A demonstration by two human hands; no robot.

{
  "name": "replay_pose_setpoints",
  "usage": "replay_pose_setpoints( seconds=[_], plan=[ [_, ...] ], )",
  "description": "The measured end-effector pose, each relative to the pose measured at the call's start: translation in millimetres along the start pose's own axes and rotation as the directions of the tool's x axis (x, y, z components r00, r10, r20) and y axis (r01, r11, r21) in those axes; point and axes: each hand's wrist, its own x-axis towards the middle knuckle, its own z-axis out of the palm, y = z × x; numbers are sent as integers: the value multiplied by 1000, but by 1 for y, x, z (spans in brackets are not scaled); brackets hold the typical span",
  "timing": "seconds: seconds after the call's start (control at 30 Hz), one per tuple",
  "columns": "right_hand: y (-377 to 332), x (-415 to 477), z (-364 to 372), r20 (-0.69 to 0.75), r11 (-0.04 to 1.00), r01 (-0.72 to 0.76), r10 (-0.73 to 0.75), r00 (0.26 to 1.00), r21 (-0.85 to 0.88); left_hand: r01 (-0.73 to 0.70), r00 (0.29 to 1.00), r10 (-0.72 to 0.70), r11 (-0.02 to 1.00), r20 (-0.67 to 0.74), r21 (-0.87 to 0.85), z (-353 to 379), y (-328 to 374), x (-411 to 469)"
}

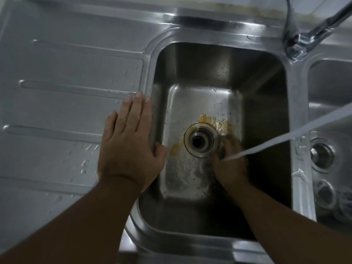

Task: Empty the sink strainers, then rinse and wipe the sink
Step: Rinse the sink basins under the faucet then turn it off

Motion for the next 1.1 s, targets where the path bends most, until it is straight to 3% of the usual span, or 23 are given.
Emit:
replay_pose_setpoints(
  seconds=[0.07,0.17,0.27,0.33,0.4,0.5,0.6,0.7,0.8,0.93,1.03,1.1],
  plan=[
    [-1,13,4,-57,997,39,-43,997,-70,1,1000,-1,1000,0,0,0,0,0],
    [-10,35,21,-47,931,68,-91,995,-359,0,1000,0,1000,-11,-8,0,-1,0],
    [-29,45,43,-103,933,-40,3,995,-359,0,1000,0,1000,-13,-28,0,-1,0],
    [-43,43,62,-53,930,137,-165,985,-342,0,1000,-1,1000,-10,-31,-1,-2,0],
    [-51,33,82,127,807,435,-421,898,-399,-1,1000,1,999,-4,-37,-1,-3,1],
    [-36,19,93,306,664,629,-550,777,-404,1,1000,-2,999,-3,-45,-1,-3,0],
    [3,24,68,291,622,599,-531,796,-504,-1,1000,0,999,-8,-43,-2,-3,0],
    [27,39,33,73,733,302,-327,942,-610,-3,1000,2,999,-7,-43,-2,-1,1],
    [4,52,34,-20,827,150,-191,981,-543,-10,1000,11,999,10,-41,-2,-2,1],
    [-68,75,77,-4,886,270,-293,956,-376,-7,1000,8,998,6,-63,-1,-3,1],
    [-80,61,104,133,791,443,-429,893,-422,-11,1000,11,998,2,-68,0,-3,2],
    [-53,32,101,231,682,579,-537,811,-446,-15,1000,16,998,19,-66,-2,-2,1]
  ],
)
